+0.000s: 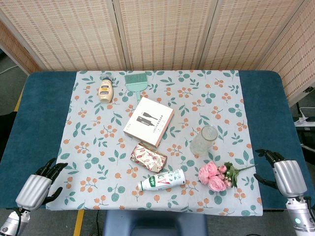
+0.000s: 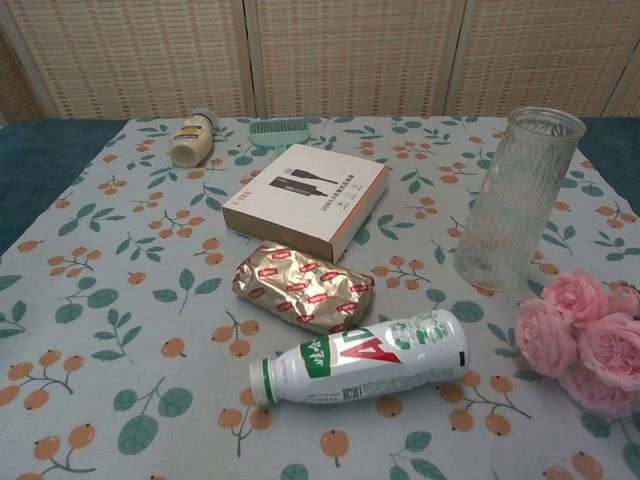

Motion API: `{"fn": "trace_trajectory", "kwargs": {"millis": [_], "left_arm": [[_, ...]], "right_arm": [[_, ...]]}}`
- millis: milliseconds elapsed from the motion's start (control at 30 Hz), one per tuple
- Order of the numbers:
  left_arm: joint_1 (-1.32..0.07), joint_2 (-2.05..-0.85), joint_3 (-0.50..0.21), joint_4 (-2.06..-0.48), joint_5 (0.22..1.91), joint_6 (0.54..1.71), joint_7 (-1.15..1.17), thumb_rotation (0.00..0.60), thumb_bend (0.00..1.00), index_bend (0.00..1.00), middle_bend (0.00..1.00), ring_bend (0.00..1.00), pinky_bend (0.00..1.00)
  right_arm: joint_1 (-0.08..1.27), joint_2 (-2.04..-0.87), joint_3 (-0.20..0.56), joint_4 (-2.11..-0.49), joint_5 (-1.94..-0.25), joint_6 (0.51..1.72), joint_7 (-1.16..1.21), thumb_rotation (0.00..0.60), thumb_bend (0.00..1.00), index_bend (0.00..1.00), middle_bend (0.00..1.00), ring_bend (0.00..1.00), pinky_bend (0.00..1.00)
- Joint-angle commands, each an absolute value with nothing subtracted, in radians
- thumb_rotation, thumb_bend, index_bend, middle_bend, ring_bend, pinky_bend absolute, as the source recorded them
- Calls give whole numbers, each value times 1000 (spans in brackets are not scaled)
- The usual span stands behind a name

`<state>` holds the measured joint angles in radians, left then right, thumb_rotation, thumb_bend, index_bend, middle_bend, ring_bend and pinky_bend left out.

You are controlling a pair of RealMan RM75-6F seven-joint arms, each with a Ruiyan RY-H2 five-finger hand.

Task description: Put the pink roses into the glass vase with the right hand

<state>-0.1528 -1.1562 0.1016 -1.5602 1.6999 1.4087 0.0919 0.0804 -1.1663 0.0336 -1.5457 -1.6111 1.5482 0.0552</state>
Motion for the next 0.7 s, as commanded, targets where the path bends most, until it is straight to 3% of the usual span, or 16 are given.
{"fn": "trace_trajectory", "kwargs": {"millis": [33,200,367,533,700], "left_arm": [[-153,-1156,102,-1560,1699,1408,92,600,352,114,178,56,282],[-153,-1156,101,-1561,1697,1407,89,600,352,115,178,56,282],[-157,-1158,101,-1553,1691,1398,72,600,353,114,178,56,282],[-158,-1155,104,-1555,1692,1395,64,600,353,115,178,56,282],[-152,-1153,102,-1562,1700,1413,78,600,352,114,178,56,282]], "right_arm": [[81,-1165,33,-1548,-1609,1545,54,600,29,286,374,425,872],[82,-1165,34,-1543,-1618,1550,49,600,29,285,385,436,875],[90,-1179,16,-1488,-1675,1563,46,600,24,247,656,734,1000],[139,-1147,-31,-1522,-1635,1369,-24,600,0,107,739,815,1000],[212,-1154,-50,-1537,-1562,1156,-50,600,0,39,762,838,1000]]}}
